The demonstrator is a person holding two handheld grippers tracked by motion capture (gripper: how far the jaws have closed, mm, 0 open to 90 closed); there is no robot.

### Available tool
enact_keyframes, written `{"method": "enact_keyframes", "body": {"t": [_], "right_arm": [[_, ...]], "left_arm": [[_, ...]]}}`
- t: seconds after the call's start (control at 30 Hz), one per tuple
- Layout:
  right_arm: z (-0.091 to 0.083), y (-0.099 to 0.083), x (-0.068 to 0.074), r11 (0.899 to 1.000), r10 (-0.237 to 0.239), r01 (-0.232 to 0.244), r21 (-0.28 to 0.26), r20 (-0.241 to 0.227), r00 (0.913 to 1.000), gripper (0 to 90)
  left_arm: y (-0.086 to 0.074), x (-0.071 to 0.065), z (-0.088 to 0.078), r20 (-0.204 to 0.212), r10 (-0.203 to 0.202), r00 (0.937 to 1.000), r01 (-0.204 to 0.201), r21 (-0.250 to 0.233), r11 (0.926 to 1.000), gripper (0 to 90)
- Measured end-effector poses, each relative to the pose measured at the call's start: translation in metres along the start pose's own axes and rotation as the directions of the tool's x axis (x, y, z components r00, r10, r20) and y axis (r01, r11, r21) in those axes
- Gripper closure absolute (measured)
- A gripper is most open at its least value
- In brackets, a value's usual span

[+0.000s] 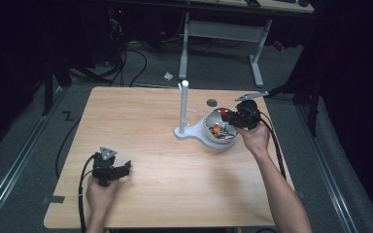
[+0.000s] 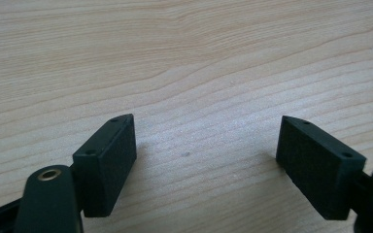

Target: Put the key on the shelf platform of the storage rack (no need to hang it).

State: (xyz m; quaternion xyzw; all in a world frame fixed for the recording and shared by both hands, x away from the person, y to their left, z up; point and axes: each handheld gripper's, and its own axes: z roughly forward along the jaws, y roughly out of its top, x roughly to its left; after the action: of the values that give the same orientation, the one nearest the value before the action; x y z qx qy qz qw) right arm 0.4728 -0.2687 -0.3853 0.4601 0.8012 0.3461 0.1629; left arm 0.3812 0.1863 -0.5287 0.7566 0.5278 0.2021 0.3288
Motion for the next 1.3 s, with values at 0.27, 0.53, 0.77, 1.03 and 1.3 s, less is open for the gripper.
{"method": "enact_keyframes", "body": {"t": [0.27, 0.53, 0.77, 1.03, 1.3], "right_arm": [[0.02, -0.011, -0.004, 0.998, 0.033, -0.033, 0.055, -0.008, 0.9994, 70.1], [0.037, -0.016, -0.005, 0.994, 0.05, -0.05, 0.097, 0.005, 0.9988, 70.1], [0.05, -0.021, -0.006, 0.989, 0.055, -0.058, 0.137, 0.027, 0.9981, 69.9], [0.051, -0.026, -0.01, 0.984, 0.107, -0.112, 0.137, 0.047, 0.9932, 56.6], [0.027, -0.027, -0.012, 0.992, 0.106, -0.11, 0.065, 0.061, 0.9925, 51.8]], "left_arm": [[0.0, 0.0, 0.0, 0.001, -0.001, 1.0, 0.001, 0.0, 1.0, 22.7], [0.0, 0.0, 0.0, 0.001, -0.001, 1.0, 0.001, 0.0, 1.0, 22.7], [0.0, 0.0, 0.0, 0.003, -0.003, 1.0, 0.003, 0.0, 1.0, 22.6], [0.0, 0.0, 0.0, 0.003, -0.003, 1.0, 0.003, -0.001, 1.0, 22.6], [0.0, 0.0, 0.0, -0.001, 0.001, 1.0, -0.001, 0.001, 1.0, 22.5]]}}
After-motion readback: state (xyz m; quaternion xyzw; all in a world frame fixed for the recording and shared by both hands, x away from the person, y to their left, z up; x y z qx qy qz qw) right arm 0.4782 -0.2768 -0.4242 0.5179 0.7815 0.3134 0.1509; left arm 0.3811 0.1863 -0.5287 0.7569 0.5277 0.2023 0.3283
